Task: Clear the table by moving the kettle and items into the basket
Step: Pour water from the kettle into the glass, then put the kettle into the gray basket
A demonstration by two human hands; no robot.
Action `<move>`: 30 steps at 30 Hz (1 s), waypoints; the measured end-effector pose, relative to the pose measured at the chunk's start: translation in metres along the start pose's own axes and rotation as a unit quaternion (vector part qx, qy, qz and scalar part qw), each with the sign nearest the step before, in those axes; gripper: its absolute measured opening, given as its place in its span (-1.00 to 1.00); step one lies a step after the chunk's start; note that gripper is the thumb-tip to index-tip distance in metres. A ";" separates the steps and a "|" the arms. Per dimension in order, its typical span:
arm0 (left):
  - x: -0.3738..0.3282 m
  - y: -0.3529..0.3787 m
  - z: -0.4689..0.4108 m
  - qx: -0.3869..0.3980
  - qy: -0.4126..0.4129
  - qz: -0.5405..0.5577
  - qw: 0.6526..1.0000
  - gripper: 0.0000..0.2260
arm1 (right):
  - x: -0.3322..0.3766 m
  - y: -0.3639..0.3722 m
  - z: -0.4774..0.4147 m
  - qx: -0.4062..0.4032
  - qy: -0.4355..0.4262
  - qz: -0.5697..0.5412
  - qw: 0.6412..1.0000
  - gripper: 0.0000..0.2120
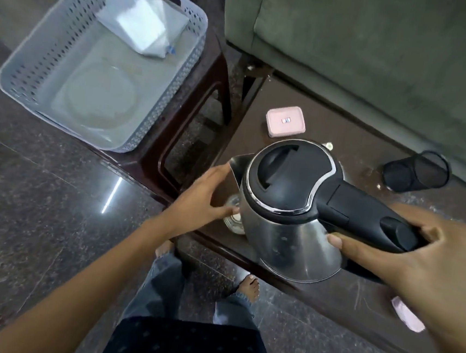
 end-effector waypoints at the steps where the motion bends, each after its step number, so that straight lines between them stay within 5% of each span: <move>1: -0.010 -0.026 0.000 -0.020 0.006 0.024 0.999 -0.33 | 0.018 0.005 -0.005 -0.004 -0.016 -0.008 1.000 -0.57; 7: -0.062 -0.199 0.014 -0.185 0.024 0.079 0.979 -0.70 | 0.104 0.050 -0.042 -0.036 -0.057 -0.056 0.996 -0.60; 14: -0.070 -0.337 0.026 -0.320 0.029 0.145 0.936 -0.81 | 0.225 0.123 -0.091 -0.083 -0.135 -0.100 0.982 -0.62; 21: -0.045 -0.362 0.012 -0.313 0.003 0.268 0.911 -0.48 | 0.264 0.217 -0.131 -0.040 -0.151 -0.127 0.979 -0.63; 30: 0.003 -0.375 0.009 -0.289 -0.019 0.254 0.923 -0.47 | 0.226 0.287 -0.150 0.015 -0.116 -0.169 0.979 -0.73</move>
Point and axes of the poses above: each hand's wrist, its own z-axis away from the middle knuckle, its own y-axis out of the palm, x = y × z, the point moved 8 cm from there along -z, towards the middle knuckle, and after that the axes turned 8 degrees about z, right-handed, at the moved point
